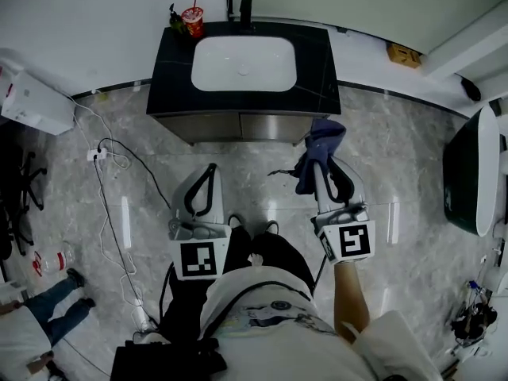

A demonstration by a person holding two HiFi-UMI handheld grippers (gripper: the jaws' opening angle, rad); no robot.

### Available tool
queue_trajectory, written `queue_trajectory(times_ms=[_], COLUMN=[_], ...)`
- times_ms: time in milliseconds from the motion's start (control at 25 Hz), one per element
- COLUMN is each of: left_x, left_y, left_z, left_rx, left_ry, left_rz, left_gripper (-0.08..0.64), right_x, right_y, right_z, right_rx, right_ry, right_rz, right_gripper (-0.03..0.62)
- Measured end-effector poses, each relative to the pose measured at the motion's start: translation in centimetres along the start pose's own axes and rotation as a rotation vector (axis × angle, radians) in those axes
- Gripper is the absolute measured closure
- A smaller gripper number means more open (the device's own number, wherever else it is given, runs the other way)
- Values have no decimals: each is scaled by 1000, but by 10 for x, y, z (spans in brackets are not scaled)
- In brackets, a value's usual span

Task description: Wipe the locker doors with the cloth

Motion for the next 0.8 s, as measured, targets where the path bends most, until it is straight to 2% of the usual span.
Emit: queue_trajectory(times_ms=[360,560,800], left_x=[-5,-18,-32], left_y=[46,59,60], left_z=[-42,-50,-52], left_rx=[-42,-81,-65], left_ry=[83,86,72], left_rz=[38,24,-29], left_gripper=[558,558,558], right_x=[2,-9,-18], right_y=[59,76,88], right_z=[1,5,12], right_rx=[9,12,35], right_ry=[-52,-41,-61], right_rz=[5,-16,-52], right_gripper=[525,528,531])
Point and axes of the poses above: the fingertips, and each gripper's own axes: y backward along the fingers, z to its left, x out of its underside, the point moved 6 cm from there along y, backward along the fingers, and after that the axes turned 15 degrees about -x, right-handed, at the moved point
